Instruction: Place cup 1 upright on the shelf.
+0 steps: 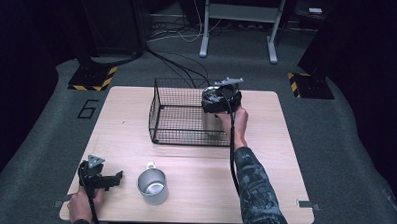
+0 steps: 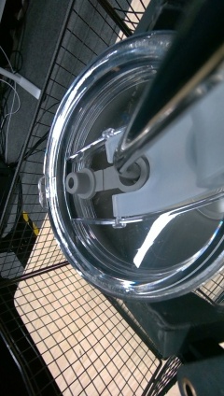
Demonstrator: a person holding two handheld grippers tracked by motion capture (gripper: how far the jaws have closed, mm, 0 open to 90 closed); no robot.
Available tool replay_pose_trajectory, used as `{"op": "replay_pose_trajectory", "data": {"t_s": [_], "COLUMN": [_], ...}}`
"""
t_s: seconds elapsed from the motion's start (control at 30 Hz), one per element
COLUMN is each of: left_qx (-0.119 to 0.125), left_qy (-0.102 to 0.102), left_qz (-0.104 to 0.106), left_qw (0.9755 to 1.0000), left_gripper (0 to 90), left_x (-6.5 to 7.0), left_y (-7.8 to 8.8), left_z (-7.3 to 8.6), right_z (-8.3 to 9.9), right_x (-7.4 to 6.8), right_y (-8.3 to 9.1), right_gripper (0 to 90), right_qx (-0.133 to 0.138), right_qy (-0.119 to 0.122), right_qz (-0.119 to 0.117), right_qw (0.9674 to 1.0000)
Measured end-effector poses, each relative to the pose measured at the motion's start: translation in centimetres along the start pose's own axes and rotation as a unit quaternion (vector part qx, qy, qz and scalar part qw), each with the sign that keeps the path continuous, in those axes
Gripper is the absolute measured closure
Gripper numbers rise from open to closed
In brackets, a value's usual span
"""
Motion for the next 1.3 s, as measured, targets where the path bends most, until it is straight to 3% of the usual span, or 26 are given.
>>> {"op": "replay_pose_trajectory", "data": {"t_s": [0.43, 0.57, 0.6, 0.67, 0.93, 1.3], "left_qx": [-0.002, -0.001, -0.002, -0.001, 0.0, 0.0], "left_qy": [-0.001, 0.0, -0.001, 0.0, 0.0, 0.0], "left_qz": [0.002, 0.001, 0.001, 0.001, 0.0, 0.0], "left_qw": [1.0, 1.0, 1.0, 1.0, 1.0, 1.0], "left_gripper": [0.4, 0.4, 0.4, 0.4, 0.4, 0.4], "left_x": [0.0, 0.0, 0.0, 0.0, 0.0, 0.0], "left_y": [0.0, 0.0, 0.0, 0.0, 0.0, 0.0], "left_z": [0.0, 0.0, 0.0, 0.0, 0.0, 0.0], "right_z": [0.4, 0.6, 0.7, 0.9, 1.4, 1.6], "right_x": [0.1, 0.0, 0.1, -0.1, -0.3, -0.4], "right_y": [-0.6, -0.9, -1.1, -1.3, -2.1, -2.1], "right_gripper": [3.4, 3.4, 3.4, 3.3, 3.3, 3.3], "right_qx": [-0.008, -0.015, -0.016, -0.02, -0.028, -0.033], "right_qy": [0.0, -0.012, -0.002, -0.012, -0.006, -0.011], "right_qz": [0.001, 0.001, 0.001, 0.0, 0.0, 0.002], "right_qw": [1.0, 0.9998, 0.9999, 0.9997, 0.9996, 0.9994]}}
Point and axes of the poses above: each handheld gripper's, and its own axes: y roughly backward along the jaws, z roughly out of its underside, x roughly to its right, the point moved 3 cm from there along -y, roughly forward along the jaws, and after that the axes turned 1 degree about y, right-handed, at the moved point
